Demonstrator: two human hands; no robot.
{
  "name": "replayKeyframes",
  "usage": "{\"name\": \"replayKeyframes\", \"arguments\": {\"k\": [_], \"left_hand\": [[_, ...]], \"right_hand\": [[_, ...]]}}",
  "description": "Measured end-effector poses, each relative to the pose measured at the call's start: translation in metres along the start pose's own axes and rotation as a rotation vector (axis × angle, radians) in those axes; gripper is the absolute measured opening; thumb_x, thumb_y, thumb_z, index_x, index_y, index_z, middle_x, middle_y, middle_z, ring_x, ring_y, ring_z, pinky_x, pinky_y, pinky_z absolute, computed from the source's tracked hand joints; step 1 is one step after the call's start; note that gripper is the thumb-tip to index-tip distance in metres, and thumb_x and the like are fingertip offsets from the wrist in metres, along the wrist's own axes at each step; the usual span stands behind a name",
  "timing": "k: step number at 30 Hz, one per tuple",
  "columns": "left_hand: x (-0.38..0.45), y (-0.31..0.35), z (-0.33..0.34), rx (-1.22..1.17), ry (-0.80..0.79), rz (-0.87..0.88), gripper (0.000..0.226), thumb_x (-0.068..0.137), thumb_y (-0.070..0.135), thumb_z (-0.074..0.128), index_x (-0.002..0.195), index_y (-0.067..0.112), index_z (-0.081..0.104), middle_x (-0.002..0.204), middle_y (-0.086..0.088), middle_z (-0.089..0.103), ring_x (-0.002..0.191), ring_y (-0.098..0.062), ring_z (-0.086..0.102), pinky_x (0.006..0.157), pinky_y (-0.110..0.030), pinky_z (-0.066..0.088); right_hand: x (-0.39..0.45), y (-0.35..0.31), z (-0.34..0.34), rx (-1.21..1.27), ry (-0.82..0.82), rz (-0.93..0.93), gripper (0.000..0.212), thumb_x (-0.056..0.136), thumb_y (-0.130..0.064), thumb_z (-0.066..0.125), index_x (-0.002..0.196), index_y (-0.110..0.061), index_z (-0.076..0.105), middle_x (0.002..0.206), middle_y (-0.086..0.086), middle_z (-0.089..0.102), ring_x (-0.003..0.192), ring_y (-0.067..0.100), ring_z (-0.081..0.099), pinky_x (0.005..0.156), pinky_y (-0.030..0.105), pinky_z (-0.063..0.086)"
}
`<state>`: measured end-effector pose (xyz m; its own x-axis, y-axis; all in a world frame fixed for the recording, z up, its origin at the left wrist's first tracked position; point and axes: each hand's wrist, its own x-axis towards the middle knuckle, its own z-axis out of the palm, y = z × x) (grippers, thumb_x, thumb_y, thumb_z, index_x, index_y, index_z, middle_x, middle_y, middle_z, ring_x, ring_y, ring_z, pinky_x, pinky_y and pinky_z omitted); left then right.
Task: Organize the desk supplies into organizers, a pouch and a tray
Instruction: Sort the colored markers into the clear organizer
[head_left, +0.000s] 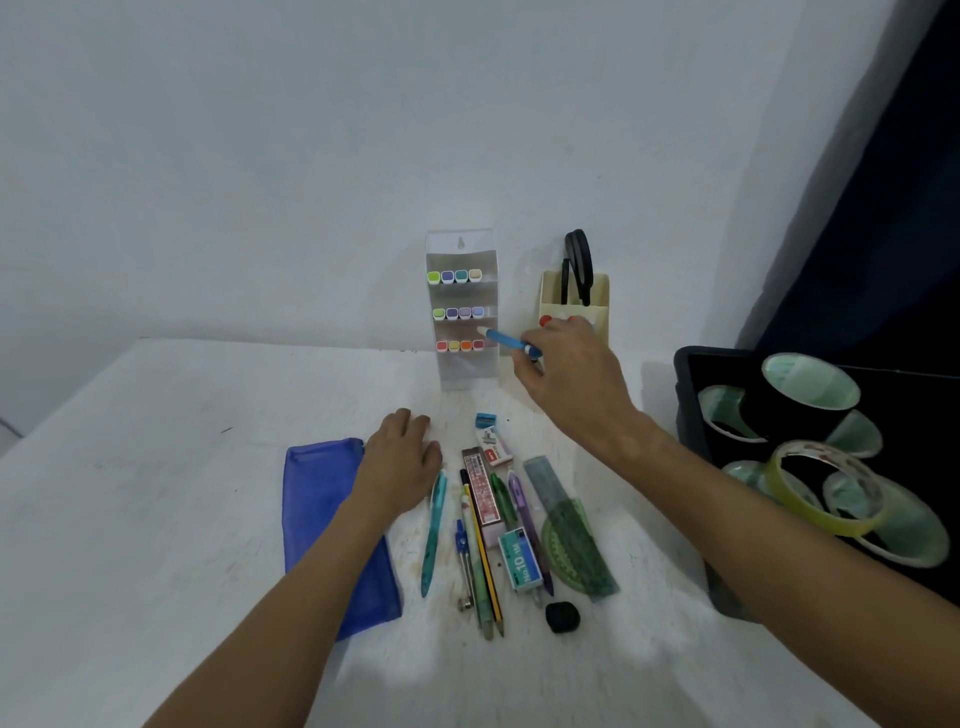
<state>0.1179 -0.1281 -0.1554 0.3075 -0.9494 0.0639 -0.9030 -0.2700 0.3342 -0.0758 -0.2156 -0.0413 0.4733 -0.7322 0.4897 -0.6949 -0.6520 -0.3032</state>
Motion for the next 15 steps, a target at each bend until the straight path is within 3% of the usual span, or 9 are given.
{"name": "replayKeyframes", "arguments": {"k": [5, 15], "left_hand": [[-0.005, -0.001, 0.011, 0.079, 0.114, 0.044, 0.056, 0.087, 0.039, 0.022, 0.119, 0.006, 0.054, 0.117, -0.010, 0.055, 0.107, -0.026, 0.052, 0.087, -0.041, 0.046], [-0.003, -0.004, 0.013, 0.116, 0.077, 0.030, 0.051, 0.088, 0.037, 0.022, 0.119, 0.010, 0.052, 0.119, -0.009, 0.054, 0.110, -0.025, 0.049, 0.088, -0.041, 0.046]], "right_hand": [[0.015, 0.002, 0.005, -0.125, -0.079, -0.029, 0.033, 0.096, -0.032, 0.047, 0.104, -0.012, 0.072, 0.092, 0.004, 0.069, 0.089, 0.017, 0.052, 0.083, 0.034, 0.048], [0.037, -0.014, 0.022, -0.226, -0.212, -0.037, 0.032, 0.097, -0.035, 0.049, 0.108, -0.012, 0.068, 0.103, 0.009, 0.069, 0.099, 0.022, 0.056, 0.088, 0.035, 0.045]]}}
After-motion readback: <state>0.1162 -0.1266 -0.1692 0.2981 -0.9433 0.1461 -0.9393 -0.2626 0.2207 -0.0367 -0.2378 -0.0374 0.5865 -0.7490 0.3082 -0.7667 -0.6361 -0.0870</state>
